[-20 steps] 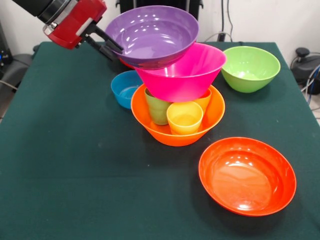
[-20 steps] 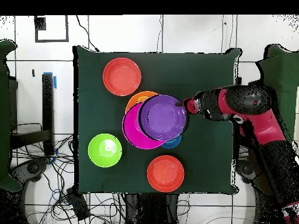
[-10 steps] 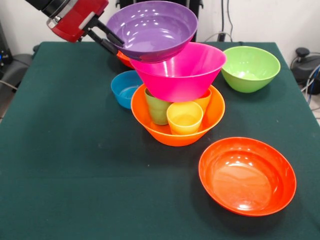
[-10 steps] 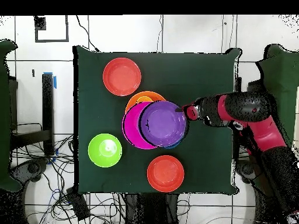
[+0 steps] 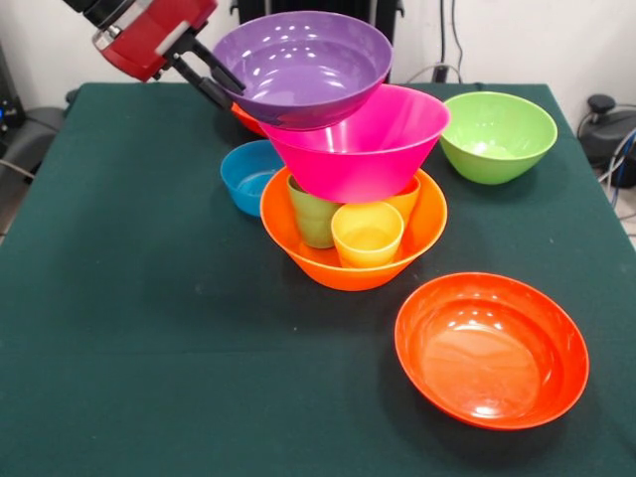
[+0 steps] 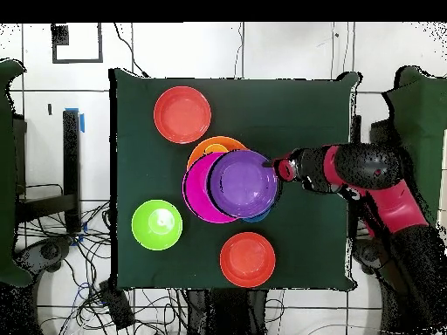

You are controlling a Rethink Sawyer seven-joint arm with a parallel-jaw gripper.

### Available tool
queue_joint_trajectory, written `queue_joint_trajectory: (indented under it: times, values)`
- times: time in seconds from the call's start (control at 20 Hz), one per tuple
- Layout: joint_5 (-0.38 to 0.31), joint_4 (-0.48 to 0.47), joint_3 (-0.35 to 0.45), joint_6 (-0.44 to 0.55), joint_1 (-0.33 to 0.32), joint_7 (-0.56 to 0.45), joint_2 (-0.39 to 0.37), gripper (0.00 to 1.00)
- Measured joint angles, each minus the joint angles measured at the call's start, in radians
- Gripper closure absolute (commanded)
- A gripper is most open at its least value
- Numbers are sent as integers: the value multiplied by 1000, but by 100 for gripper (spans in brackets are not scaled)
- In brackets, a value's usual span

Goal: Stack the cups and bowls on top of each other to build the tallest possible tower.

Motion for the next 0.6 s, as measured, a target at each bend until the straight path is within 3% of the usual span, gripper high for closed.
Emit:
queue_joint_trajectory:
  times: [0.6]
  values:
    - [-24, 55, 31, -75, -1, 0, -21, 100]
